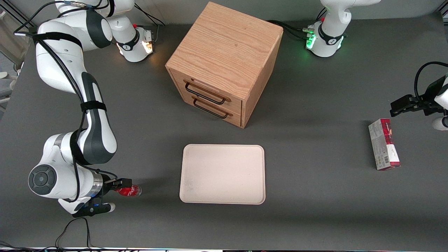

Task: Place coke bottle on tray
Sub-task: 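Close the right gripper around the red bottle's body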

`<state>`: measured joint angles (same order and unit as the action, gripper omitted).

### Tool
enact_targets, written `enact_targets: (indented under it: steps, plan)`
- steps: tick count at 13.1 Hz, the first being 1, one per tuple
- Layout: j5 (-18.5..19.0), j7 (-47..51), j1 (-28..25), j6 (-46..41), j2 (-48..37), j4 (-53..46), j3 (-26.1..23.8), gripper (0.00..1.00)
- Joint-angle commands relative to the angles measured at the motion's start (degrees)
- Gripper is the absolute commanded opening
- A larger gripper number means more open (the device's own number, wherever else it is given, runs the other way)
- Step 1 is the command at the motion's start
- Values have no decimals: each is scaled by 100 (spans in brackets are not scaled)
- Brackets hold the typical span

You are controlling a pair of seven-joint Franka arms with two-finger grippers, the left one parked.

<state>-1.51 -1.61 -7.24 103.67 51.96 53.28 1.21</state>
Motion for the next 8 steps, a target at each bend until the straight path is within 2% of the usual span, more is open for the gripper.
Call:
enact_targets:
  steps: [1, 8]
  plan:
    - [72, 109, -32, 110, -89, 130, 28, 1]
    - [72, 126, -23, 66, -194, 104, 37, 0]
